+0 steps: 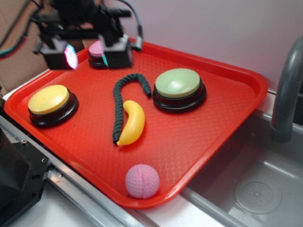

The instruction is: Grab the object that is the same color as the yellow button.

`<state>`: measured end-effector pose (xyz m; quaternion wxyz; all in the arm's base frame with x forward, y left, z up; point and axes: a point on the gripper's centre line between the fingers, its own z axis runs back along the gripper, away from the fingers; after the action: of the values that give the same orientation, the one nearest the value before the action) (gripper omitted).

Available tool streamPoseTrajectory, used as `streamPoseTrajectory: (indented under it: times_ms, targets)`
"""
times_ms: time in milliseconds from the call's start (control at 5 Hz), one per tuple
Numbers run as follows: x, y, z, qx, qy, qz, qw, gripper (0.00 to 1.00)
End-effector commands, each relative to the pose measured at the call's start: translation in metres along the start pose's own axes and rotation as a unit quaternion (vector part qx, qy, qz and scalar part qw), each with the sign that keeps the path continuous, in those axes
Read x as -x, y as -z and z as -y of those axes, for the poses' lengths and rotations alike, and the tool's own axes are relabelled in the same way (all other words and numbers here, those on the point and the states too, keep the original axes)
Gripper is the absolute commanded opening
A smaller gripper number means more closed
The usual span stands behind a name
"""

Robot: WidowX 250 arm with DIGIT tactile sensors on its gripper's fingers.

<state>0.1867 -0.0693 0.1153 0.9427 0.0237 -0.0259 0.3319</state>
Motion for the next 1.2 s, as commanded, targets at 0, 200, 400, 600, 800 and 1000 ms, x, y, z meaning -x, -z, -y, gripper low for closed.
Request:
streamPoseTrajectory:
  times_ms: [0,200,400,600,800,1000]
  targets:
    - [-0.018,0.062,0.030,0.002,0.014,0.026,1.000,1.00]
    - [-0.019,0.084,0.037,0.007,0.036,0.018,0.999,1.00]
    - [-0.016,0.094,0.047,0.014,0.063,0.016,0.998,1.00]
    - [-0.010,0.099,0.048,0.029,0.084,0.000,0.996,1.00]
    - [-0.008,0.101,0.046,0.032,0.086,0.008,0.996,0.00]
    - [-0.008,0.091,0.043,0.041,0.090,0.009,0.995,0.00]
